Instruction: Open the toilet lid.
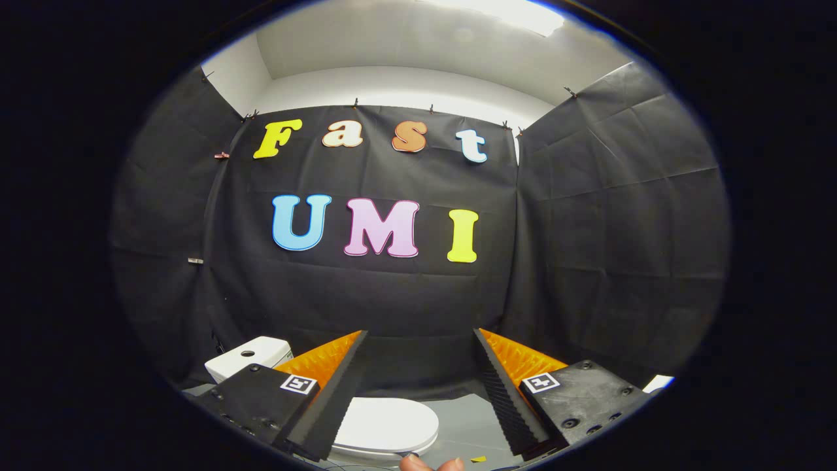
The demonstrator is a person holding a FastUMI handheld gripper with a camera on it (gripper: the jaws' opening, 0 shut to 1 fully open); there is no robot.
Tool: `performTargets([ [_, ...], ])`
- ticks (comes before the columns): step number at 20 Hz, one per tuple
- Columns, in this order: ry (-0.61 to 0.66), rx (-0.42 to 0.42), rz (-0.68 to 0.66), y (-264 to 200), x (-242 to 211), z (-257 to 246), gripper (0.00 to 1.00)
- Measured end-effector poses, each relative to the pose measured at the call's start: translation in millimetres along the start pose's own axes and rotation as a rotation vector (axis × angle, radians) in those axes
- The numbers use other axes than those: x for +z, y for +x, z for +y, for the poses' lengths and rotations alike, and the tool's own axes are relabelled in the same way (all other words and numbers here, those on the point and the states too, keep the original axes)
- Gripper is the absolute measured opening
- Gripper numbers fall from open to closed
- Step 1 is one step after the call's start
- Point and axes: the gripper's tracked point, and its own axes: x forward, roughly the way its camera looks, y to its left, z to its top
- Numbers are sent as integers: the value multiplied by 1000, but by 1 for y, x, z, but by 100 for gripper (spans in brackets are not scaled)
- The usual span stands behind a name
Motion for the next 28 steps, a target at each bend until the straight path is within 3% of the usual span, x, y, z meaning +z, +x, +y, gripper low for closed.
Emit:
performTargets([
  [8,-3,6,5,4,-5,6,98],
  [15,-27,18,-79,16,-9,16,98],
  [28,-45,37,-49,44,-139,28,98],
])
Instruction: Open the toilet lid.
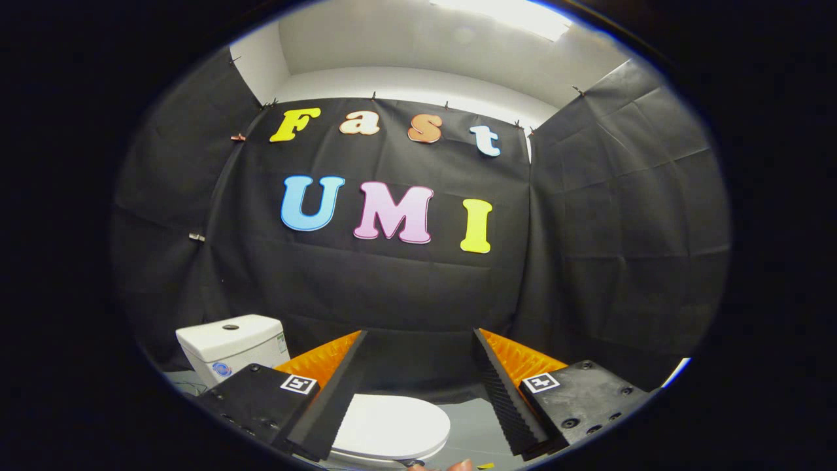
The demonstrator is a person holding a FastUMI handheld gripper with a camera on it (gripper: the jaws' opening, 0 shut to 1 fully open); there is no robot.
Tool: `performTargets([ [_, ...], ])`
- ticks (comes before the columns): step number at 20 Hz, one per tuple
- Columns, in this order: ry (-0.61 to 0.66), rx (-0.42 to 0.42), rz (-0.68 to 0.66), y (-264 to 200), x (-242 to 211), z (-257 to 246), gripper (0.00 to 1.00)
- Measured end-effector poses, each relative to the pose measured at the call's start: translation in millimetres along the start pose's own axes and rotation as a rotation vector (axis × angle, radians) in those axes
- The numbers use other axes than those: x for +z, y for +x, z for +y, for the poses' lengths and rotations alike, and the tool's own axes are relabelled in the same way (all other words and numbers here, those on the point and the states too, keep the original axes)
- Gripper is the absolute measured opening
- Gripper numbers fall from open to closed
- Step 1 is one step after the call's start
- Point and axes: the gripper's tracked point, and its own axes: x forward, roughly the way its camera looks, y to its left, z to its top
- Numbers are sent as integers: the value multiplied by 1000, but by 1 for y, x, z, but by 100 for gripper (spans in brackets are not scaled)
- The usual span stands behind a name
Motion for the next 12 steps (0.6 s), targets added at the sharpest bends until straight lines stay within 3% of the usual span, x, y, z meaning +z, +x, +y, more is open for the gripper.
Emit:
performTargets([
  [8,2,18,56,-2,-98,-2,98],
  [12,46,42,157,-5,-158,-2,98],
])
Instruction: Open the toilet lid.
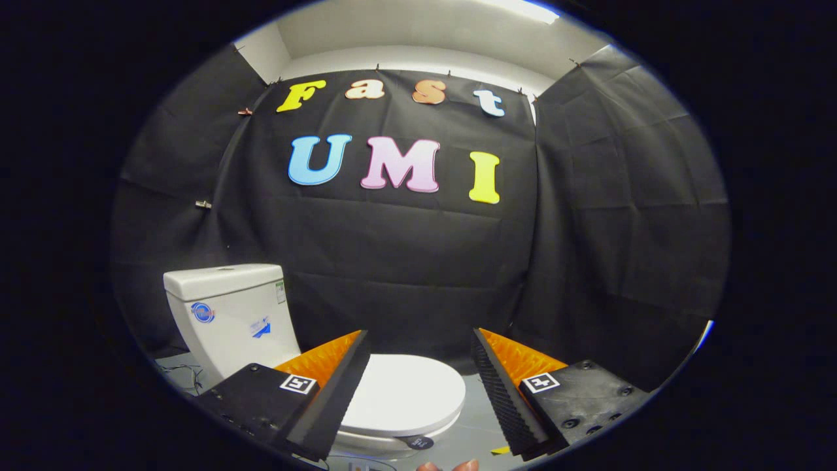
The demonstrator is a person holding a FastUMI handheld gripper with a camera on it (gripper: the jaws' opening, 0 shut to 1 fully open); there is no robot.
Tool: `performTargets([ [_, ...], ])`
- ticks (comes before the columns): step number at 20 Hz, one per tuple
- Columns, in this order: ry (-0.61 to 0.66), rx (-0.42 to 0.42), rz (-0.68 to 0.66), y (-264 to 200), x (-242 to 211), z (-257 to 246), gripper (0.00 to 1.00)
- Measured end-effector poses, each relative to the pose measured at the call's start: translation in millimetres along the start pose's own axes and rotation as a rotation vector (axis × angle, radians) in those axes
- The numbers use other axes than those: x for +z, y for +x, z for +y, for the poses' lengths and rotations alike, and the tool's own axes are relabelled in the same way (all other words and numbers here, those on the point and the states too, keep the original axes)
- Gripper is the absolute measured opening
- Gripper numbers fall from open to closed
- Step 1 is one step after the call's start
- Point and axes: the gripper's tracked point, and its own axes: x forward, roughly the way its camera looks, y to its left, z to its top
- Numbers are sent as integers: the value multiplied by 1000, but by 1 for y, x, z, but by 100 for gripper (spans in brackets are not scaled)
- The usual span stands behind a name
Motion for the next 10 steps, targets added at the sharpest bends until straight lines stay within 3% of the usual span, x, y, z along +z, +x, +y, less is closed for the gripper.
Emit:
performTargets([
  [10,221,-33,292,18,-128,-47,99],
])
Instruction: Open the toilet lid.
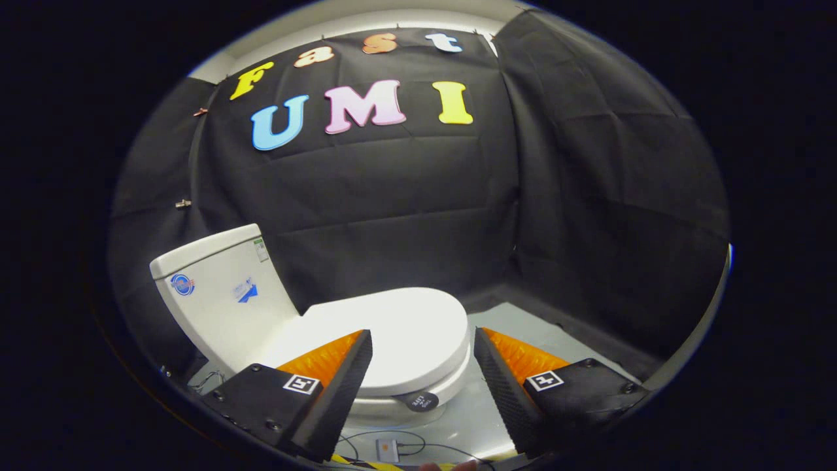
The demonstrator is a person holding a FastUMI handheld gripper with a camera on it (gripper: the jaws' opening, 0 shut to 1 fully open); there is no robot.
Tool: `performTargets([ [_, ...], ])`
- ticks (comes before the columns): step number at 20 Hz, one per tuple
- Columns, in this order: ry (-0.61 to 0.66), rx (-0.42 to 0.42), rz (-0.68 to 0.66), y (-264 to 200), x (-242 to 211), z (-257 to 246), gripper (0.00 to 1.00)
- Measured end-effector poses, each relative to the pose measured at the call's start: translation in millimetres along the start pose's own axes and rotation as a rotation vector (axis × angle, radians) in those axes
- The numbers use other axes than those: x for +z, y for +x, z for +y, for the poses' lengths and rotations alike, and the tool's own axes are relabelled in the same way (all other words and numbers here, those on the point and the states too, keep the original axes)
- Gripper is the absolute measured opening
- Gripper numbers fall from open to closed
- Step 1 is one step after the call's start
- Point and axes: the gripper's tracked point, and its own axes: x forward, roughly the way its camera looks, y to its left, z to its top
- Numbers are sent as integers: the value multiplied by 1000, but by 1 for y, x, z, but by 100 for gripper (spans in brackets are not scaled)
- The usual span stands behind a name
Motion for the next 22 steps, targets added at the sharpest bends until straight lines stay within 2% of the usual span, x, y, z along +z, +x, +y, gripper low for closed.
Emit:
performTargets([
  [3,118,28,167,17,-46,-11,99],
  [8,415,94,414,30,-110,-20,99],
  [12,660,136,514,43,-137,-20,99],
  [17,800,204,553,62,-148,-7,97],
  [19,842,219,558,66,-147,-3,90],
  [20,865,228,559,71,-146,0,82],
  [21,885,243,558,73,-145,2,82],
  [22,879,201,577,71,-146,-10,70],
])
